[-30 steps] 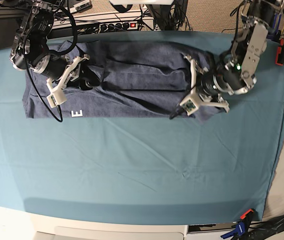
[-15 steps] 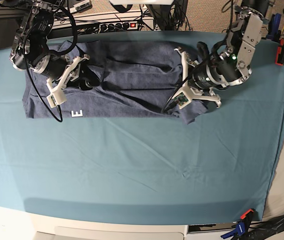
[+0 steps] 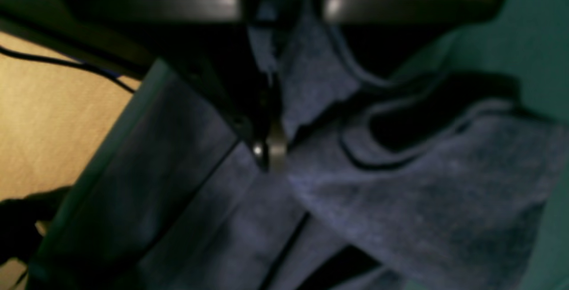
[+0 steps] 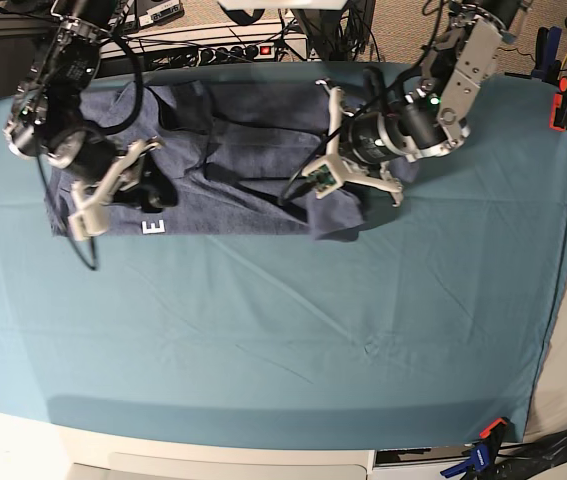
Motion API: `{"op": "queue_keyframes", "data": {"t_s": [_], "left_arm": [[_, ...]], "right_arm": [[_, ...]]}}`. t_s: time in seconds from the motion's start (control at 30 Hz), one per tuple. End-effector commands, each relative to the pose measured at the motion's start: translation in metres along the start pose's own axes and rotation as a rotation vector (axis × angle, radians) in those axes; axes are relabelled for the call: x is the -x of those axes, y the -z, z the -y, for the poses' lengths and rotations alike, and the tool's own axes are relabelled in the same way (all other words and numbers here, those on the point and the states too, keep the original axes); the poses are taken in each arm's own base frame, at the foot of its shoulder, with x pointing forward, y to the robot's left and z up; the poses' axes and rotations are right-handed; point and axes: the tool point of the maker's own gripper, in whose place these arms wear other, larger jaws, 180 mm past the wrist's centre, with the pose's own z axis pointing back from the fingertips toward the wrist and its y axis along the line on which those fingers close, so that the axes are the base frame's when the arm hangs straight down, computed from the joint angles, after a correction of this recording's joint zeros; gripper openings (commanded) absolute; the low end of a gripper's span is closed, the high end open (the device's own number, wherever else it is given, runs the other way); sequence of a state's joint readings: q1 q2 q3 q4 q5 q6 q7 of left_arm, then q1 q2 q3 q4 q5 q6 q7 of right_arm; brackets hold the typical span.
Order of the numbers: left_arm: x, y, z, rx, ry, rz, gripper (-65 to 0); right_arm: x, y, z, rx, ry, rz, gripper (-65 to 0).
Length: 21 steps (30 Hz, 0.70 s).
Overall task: Fold the T-shirt properly
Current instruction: 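Lift the grasped end with the left gripper and fold it toward the right gripper, then carry the folded end over the shirt toward the right gripper and lower it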
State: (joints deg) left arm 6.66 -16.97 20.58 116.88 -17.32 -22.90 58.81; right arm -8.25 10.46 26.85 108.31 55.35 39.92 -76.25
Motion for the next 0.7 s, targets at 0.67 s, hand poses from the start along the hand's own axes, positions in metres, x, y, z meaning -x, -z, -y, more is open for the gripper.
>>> {"op": "queue_keyframes", "data": {"t_s": [0.67], "left_arm": [[-0.050, 0.005, 0.009, 0.030, -0.039, 0.161, -65.0]], "right_arm": [[-0.021, -0.101, 0.089, 0.340, 0.028, 0.136, -46.4]]}}
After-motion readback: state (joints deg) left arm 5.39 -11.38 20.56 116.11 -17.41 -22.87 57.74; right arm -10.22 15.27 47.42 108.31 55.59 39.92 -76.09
